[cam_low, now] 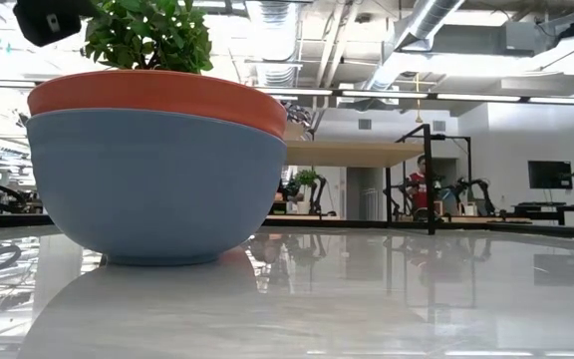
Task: Place and stack bowls onto a shelf
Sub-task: Put the dark green bowl on the shelf
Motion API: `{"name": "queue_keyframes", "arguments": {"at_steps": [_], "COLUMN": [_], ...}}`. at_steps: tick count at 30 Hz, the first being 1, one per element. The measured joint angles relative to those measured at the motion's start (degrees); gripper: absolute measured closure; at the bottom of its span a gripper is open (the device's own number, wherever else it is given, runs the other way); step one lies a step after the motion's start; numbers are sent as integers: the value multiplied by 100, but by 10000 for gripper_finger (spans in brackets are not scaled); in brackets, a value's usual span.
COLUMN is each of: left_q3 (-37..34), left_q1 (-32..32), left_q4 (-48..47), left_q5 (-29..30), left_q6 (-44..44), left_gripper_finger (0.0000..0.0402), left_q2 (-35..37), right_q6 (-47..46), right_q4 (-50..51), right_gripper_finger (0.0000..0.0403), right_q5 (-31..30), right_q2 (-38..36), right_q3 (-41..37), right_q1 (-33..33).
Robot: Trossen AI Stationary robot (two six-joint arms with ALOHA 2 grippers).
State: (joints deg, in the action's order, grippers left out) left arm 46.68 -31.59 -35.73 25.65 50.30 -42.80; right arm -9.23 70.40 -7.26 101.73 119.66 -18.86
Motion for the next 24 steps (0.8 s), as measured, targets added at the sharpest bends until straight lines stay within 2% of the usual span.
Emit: {"name": "queue_keyframes", "arguments": {"at_steps": [4, 10, 15, 18, 21, 24], "left_q3": [34, 37, 39, 42, 42, 42], "left_q1": [-57, -334, -467, -468, -468, -468], "left_q4": [128, -12, -5, -1, -28, -142], "left_q5": [-171, 227, 696, 810, 824, 821], "left_q6": [-122, -175, -512, -659, -672, -834], "left_gripper_finger": [243, 243, 243, 243, 243, 243], "left_q2": [227, 741, 1118, 1287, 1392, 1448], "right_q6": [-24, 26, -270, -569, -792, -980], "right_q4": [34, 668, 464, -381, -1860, -3458], "right_gripper_finger": [147, 147, 148, 148, 148, 148], "right_q5": [-86, -805, -877, -965, -957, -943], "right_q2": [-54, -358, -1096, -1710, -2219, -2432], "right_q3": [2, -72, -1060, -2021, -3073, -3965], "right_q1": [-73, -25, 190, 259, 353, 539]}}
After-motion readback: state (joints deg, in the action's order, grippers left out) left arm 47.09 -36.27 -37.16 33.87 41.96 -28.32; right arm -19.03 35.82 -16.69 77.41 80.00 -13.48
